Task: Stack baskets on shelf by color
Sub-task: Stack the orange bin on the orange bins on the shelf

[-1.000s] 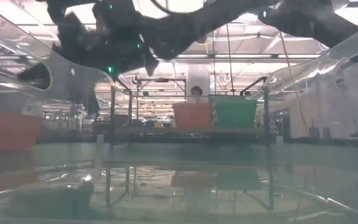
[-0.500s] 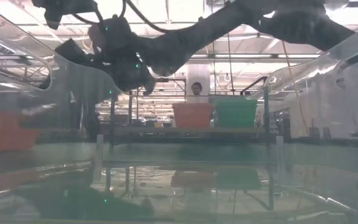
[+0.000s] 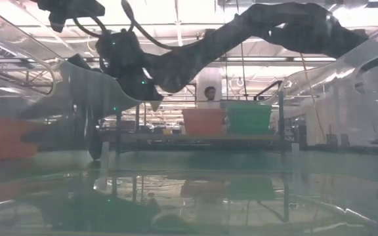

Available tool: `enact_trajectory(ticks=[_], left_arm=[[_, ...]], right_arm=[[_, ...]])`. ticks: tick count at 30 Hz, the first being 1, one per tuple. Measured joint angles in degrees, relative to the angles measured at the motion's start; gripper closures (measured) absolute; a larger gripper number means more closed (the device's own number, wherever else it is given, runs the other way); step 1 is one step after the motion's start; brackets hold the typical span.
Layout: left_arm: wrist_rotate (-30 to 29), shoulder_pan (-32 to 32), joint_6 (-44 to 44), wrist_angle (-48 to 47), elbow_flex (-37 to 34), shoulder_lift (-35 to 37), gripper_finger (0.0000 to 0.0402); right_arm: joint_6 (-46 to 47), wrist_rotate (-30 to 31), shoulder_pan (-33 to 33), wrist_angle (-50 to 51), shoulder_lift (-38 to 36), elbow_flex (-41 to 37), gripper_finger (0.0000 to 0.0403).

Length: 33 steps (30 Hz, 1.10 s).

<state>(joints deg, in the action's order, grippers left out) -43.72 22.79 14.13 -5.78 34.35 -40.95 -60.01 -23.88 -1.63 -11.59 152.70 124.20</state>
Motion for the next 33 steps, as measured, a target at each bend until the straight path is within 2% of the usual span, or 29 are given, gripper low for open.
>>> enact_trajectory(ticks=[6,14,23,26,33], left_arm=[[0.0,0.0,-0.3,-0.1,0.0,0.0,0.0364],[0.2,1.0,0.2,-0.5,0.0,0.0,0.0364],[0.3,1.7,1.0,-0.1,0.0,0.1,0.0364],[0.3,1.7,1.0,0.1,0.0,0.1,0.0364],[1.3,1.8,-5.5,5.4,0.0,2.4,0.0364]], right_arm=[[-0.8,1.3,0.1,2.4,0.5,1.1,0.0212],[-3.1,1.8,0.5,9.9,-0.9,1.1,0.0296],[-5.1,1.5,1.4,22.1,-4.8,0.8,0.0365],[-3.1,1.4,1.5,26.0,-6.5,0.9,0.0393],[8.9,-0.2,1.7,35.0,-11.4,0.9,0.0398]])
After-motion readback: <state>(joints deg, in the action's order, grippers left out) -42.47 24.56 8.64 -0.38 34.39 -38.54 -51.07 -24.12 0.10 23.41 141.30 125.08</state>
